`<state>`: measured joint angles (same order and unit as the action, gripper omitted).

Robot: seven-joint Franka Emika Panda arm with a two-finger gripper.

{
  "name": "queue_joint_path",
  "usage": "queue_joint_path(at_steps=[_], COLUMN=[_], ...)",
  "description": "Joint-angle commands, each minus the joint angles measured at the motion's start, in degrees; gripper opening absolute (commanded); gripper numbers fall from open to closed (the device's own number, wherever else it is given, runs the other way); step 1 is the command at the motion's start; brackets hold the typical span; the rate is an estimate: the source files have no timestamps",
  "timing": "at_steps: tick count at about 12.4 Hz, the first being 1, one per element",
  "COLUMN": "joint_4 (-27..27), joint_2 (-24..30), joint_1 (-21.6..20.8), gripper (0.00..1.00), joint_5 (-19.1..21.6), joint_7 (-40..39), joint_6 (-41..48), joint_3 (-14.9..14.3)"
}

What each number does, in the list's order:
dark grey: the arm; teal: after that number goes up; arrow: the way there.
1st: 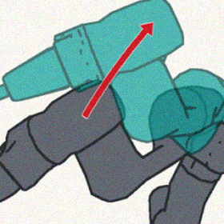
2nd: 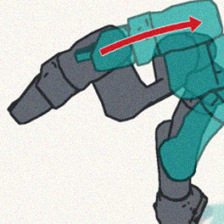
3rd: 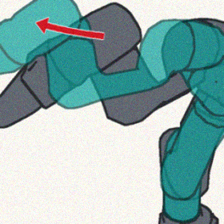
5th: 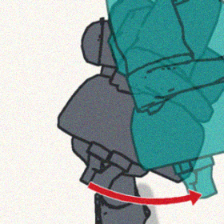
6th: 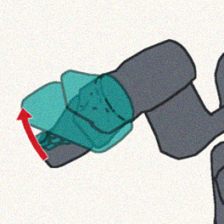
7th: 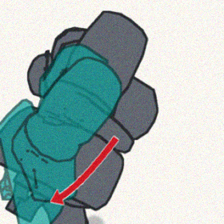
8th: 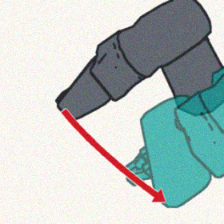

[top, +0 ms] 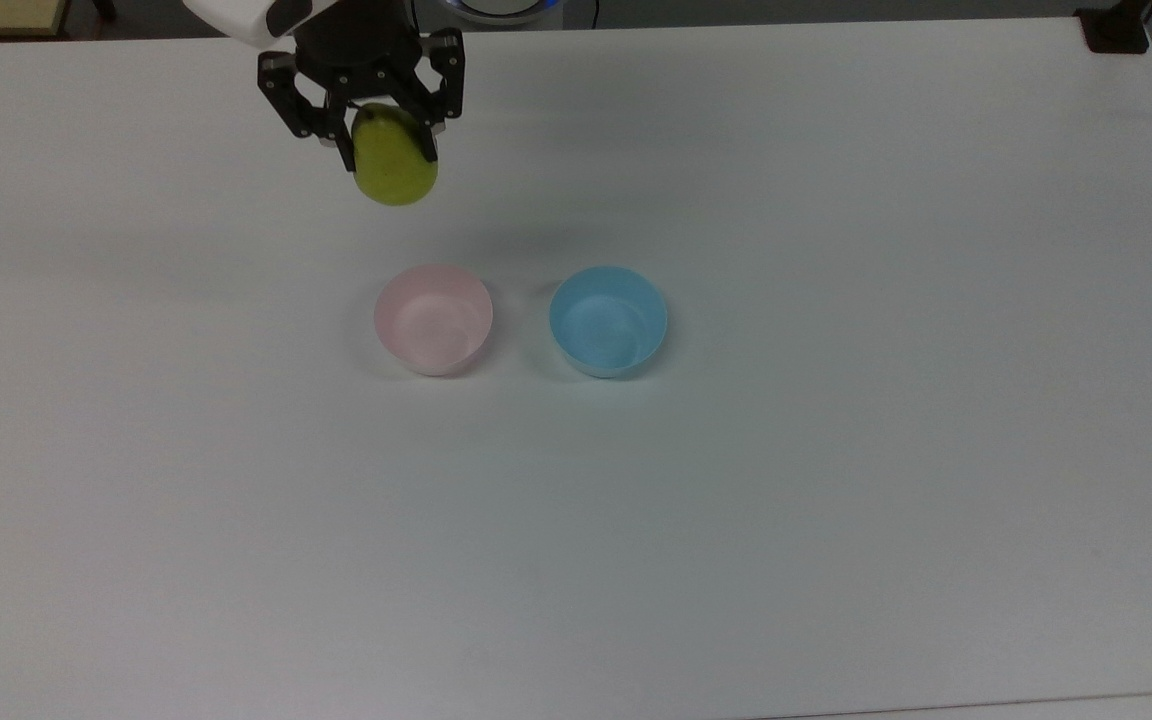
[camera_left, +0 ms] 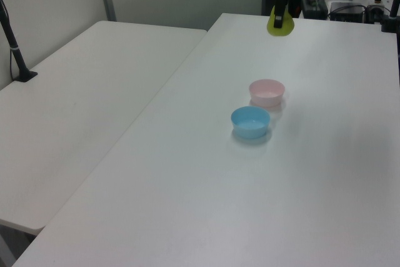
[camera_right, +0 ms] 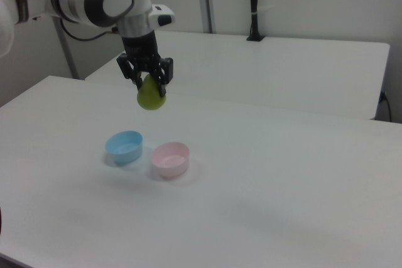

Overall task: Place the pear in the bowl
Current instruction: 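Carry the pear over the pink bowl and lower it inside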

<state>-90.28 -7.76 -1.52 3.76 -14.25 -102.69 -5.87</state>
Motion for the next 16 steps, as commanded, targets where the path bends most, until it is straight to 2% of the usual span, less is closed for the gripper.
queue_joint_path(at_steps=[1, 6, 12, 16], joint_4=[-6.82, -13.60, -13.69, -13.60], joint_2=[0.47, -4.53, -8.84, -10.16], joint_1=[-0.59, -3.13, -3.22, -2.87], gripper=[0.00, 0.00, 0.00, 0.00], joint_5=[2.30, 1.69, -3.22, -4.03], joint_7=[2.12, 2.47, 2.91, 2.91], joint_6=[-9.08, -21.91, -22.99, -23.25], joint_3=[-0.46, -0.37, -0.37, -0.37])
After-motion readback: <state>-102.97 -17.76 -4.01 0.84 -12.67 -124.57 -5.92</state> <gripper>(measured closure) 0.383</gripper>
